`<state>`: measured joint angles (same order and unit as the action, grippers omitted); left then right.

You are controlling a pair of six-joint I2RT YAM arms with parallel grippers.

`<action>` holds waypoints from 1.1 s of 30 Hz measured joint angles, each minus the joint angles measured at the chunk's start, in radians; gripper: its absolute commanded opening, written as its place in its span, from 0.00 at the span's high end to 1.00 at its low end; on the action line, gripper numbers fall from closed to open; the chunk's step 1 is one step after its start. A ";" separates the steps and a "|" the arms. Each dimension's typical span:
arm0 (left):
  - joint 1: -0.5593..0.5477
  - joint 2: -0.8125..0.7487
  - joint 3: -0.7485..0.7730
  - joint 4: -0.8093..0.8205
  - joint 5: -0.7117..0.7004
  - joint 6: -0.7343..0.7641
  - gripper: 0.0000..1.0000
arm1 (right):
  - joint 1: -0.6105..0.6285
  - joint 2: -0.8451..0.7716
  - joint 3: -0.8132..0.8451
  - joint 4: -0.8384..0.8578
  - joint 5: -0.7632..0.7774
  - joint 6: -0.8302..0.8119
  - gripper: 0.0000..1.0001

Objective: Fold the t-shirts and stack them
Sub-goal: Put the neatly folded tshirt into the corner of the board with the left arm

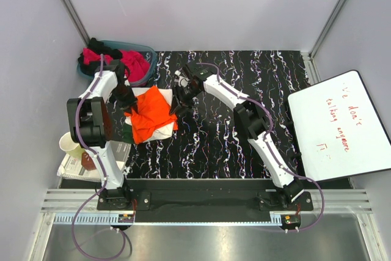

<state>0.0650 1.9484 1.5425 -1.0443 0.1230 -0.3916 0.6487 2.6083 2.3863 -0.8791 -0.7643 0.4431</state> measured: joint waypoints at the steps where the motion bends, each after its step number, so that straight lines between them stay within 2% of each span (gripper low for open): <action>1: 0.000 0.000 0.000 0.000 0.000 0.000 0.87 | 0.000 0.005 0.000 0.000 -0.006 -0.001 0.67; 4: 0.000 0.000 0.000 0.000 0.000 0.002 0.87 | 0.000 0.012 0.000 0.000 -0.016 -0.008 0.97; 5: 0.000 0.000 0.000 0.000 0.001 0.002 0.87 | 0.000 0.012 0.000 0.000 -0.018 -0.011 1.00; 19: -0.001 0.019 0.066 -0.027 0.008 0.008 0.87 | 0.000 -0.044 -0.082 0.017 0.022 -0.016 1.00; 33: -0.086 0.033 0.254 -0.023 0.003 0.021 0.83 | 0.006 -0.194 -0.192 0.022 0.027 -0.029 1.00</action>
<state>-0.0212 1.9816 1.7962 -1.0672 0.1265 -0.3702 0.6544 2.4142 2.1944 -0.8570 -0.7368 0.4137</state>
